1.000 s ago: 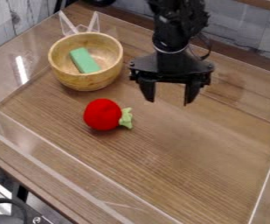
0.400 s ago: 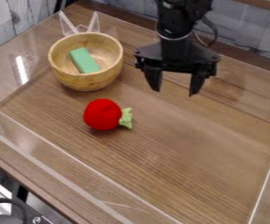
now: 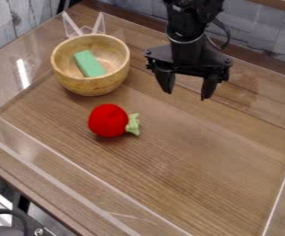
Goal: Move the red fruit to the left side of the table
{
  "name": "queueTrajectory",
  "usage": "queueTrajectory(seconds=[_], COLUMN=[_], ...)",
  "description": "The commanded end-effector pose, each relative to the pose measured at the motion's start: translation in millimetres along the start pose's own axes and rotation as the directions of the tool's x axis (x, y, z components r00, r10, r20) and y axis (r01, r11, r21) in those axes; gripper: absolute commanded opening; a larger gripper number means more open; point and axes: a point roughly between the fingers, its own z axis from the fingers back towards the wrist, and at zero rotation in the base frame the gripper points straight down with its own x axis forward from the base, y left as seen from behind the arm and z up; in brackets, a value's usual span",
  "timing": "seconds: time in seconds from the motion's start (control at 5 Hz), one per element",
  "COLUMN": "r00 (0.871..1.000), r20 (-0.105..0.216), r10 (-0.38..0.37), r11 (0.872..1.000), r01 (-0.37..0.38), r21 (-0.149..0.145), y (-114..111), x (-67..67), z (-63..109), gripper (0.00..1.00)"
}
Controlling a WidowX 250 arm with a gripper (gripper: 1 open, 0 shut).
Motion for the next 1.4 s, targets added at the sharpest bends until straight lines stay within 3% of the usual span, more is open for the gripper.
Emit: queueTrajectory(seconds=[0.0, 0.4, 1.0, 1.2], r00=[1.0, 1.0, 0.992, 0.987], r20=[0.018, -0.021, -0.092, -0.111], r10=[0.013, -0.007, -0.087, -0.12], r11=[1.0, 1.0, 0.996, 0.993], r01=[-0.013, 0.007, 0.089, 0.122], r21=[0.007, 0.017, 0.017, 0.01], y=[-3, 10, 27, 37], x=[4.1, -9.1, -23.9, -25.2], z=[-5.7, -24.9, -26.7, -38.9], gripper=[1.0, 1.0, 1.0, 1.0])
